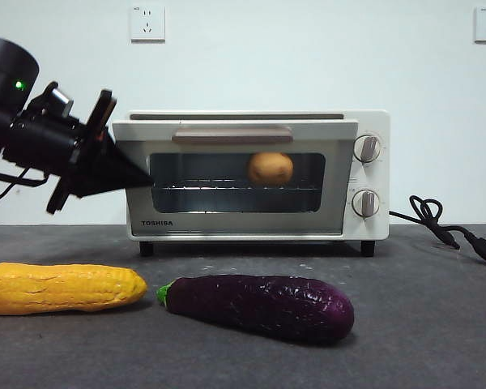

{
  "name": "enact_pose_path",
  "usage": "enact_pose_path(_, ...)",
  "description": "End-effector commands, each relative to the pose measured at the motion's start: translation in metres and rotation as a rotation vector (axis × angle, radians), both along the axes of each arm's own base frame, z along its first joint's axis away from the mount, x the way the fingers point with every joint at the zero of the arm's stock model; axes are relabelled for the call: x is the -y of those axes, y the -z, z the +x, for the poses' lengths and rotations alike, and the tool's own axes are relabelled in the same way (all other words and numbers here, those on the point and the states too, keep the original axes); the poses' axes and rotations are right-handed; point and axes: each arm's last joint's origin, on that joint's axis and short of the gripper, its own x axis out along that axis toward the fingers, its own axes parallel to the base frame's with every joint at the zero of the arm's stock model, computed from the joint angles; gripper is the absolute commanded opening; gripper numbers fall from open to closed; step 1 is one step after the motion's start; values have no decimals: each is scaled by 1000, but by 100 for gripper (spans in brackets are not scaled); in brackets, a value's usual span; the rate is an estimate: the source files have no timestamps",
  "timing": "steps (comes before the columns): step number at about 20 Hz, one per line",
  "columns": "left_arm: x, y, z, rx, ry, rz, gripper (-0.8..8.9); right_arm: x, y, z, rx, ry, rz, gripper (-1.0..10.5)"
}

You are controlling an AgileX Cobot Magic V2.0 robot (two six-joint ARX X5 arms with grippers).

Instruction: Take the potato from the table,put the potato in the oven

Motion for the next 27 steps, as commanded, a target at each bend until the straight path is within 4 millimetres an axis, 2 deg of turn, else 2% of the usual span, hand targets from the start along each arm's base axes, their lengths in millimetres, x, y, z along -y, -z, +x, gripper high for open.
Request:
enact_pose_path(1, -2, -6, 4, 24, -67, -34, -9, 0, 0, 0, -1, 3, 8, 566)
enact_pose_path(8, -3, -13, 10, 81, -175, -2, -9, 0, 1, -1, -17, 6, 5, 566)
enact_pose_path(15, 0, -15, 6, 63, -59, -38, -8, 0, 2, -1, -20, 5, 3, 566)
enact_pose_path(21, 7, -28, -8, 37, -9, 22, -8, 0, 2, 0, -18, 1, -4, 566)
enact_pose_path(27, 11, -55, -33, 68, -1, 141, -8, 0, 2, 0, -7, -15, -24, 566)
